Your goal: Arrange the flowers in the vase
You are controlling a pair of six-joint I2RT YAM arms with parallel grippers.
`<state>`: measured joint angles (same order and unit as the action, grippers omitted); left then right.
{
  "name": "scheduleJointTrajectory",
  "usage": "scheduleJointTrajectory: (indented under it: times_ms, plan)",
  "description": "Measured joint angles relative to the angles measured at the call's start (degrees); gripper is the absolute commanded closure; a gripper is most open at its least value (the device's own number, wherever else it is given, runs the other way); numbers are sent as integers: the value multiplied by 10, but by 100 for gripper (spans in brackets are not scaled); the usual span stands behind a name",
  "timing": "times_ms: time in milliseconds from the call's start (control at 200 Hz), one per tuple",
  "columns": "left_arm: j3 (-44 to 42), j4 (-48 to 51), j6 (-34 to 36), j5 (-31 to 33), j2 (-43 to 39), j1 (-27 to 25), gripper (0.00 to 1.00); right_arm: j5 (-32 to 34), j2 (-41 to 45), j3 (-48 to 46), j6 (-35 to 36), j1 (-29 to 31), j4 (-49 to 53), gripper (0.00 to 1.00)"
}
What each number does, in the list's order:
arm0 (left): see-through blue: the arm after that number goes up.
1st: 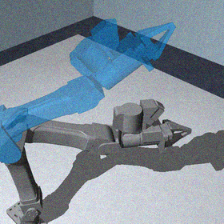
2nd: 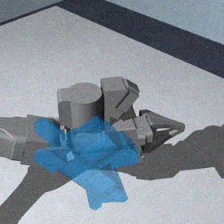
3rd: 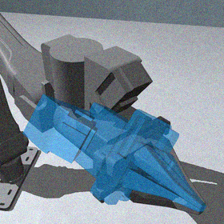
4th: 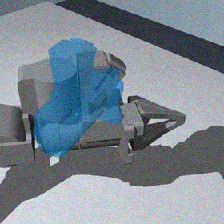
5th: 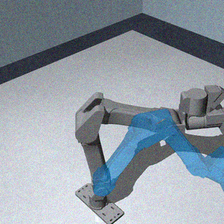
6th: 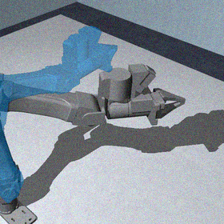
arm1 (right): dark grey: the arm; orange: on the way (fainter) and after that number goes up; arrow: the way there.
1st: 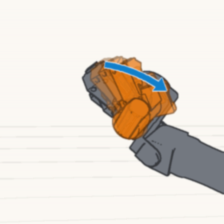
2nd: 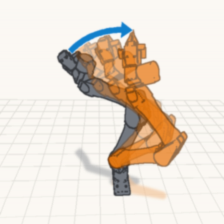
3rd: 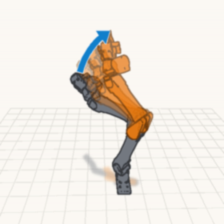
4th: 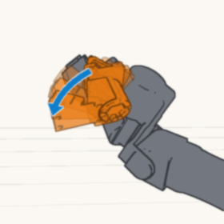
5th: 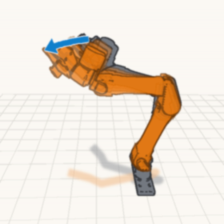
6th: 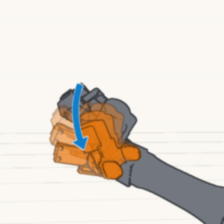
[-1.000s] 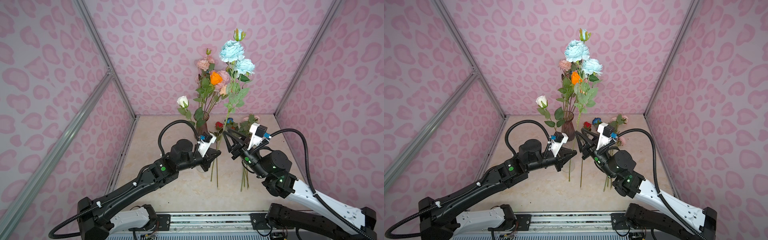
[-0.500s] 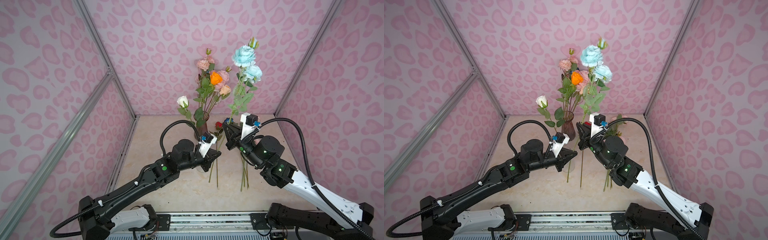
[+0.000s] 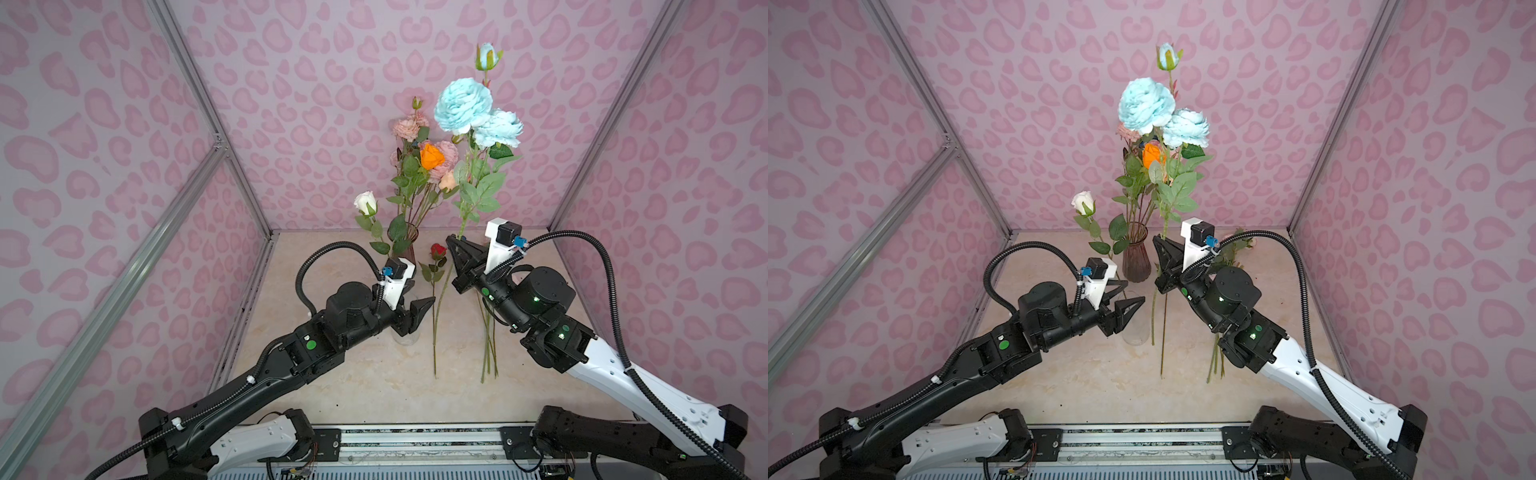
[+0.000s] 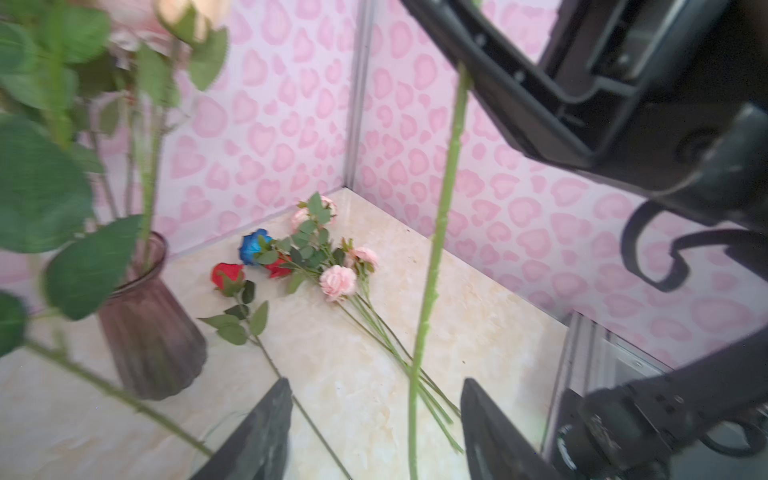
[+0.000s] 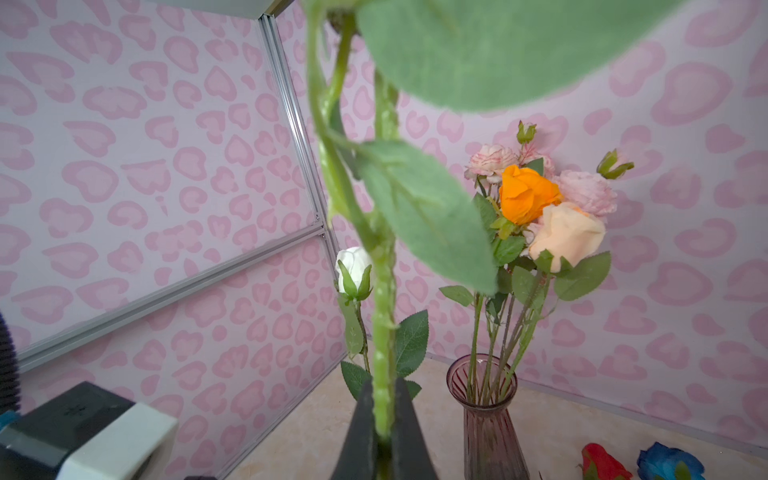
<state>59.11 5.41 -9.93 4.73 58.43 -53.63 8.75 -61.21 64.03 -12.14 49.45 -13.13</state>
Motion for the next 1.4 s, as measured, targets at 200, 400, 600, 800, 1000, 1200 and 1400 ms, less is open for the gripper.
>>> scheduleJointTrajectory:
  times_ms: [200, 400, 600, 800, 1000, 1200, 1400]
  plan:
    - [-28, -17, -6, 248, -54, 4, 24, 26, -51, 43, 32, -1, -53, 100]
    - [-39, -35, -31, 381, -88, 38, 18, 31, -126, 111, 57, -17, -85, 100]
    - [-50, -37, -67, 407, -100, 85, 18, 19, -191, 134, 52, -35, -117, 100]
    - [-50, -37, -72, 404, -95, 89, 18, 8, -219, 105, 28, -38, -156, 100]
    - [-52, -37, -76, 400, -86, 90, 19, 14, -216, 34, 7, -31, -183, 100]
    - [-52, -37, -79, 392, -79, 90, 19, 32, -211, -35, -17, -13, -200, 95]
    - [-53, -37, -79, 390, -76, 90, 19, 36, -216, -70, -38, -1, -200, 89]
